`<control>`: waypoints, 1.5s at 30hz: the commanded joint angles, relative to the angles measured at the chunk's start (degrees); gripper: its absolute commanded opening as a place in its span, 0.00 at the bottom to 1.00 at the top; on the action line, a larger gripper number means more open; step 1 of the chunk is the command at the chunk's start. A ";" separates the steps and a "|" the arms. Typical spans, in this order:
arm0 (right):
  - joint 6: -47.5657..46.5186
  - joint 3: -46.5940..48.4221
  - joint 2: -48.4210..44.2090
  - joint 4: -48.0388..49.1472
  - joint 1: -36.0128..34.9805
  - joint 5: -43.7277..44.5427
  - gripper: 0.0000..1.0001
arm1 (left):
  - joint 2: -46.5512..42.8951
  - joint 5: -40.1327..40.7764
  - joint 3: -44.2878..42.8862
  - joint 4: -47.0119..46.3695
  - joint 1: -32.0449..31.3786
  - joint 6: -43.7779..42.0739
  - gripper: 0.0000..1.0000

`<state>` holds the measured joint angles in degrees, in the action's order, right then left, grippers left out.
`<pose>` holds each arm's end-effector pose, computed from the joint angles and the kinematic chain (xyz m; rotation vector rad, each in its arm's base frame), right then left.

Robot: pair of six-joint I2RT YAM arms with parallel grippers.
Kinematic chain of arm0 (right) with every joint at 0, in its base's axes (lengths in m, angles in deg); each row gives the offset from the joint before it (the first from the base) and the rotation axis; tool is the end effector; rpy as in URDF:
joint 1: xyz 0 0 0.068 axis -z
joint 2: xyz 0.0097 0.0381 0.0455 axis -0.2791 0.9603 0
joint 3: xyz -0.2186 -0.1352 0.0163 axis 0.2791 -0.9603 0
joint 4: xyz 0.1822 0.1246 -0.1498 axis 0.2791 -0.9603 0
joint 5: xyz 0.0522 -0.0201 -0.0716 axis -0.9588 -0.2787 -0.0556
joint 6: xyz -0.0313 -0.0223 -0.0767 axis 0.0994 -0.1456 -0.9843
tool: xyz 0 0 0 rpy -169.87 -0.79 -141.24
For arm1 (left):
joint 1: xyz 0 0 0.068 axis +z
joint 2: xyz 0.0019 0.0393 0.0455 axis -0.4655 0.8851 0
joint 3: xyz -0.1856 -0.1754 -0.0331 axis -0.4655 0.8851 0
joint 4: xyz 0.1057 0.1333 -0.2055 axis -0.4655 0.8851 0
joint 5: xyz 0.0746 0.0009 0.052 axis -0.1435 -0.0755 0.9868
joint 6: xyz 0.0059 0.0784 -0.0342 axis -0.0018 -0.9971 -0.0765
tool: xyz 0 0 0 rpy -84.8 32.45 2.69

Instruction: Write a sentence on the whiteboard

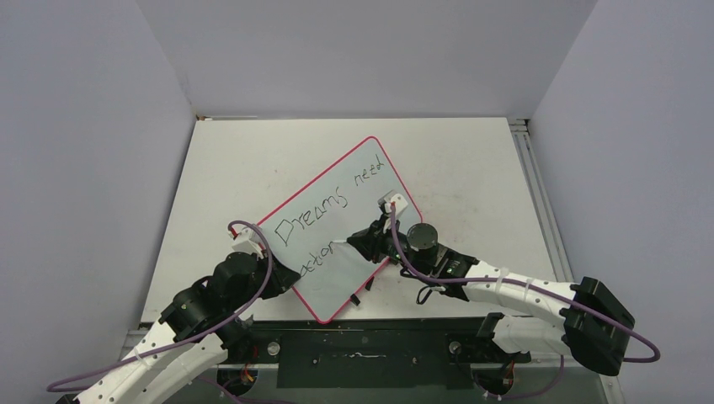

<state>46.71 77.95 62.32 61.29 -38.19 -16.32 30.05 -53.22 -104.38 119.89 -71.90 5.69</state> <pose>0.1725 0.2560 0.2270 -0.5821 1.7818 1.0774 0.1158 -0.0967 0.2144 -0.3040 2.2925 -0.7782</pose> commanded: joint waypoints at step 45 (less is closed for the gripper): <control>-1.53 -1.18 -7.91 -5.69 0.93 6.32 0.05 | 0.72 2.01 -1.27 0.11 0.29 0.13 0.12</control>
<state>46.23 74.39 54.80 53.51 -37.77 -11.25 30.05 -53.28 -104.38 119.71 -71.90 5.69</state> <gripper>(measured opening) 0.149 0.207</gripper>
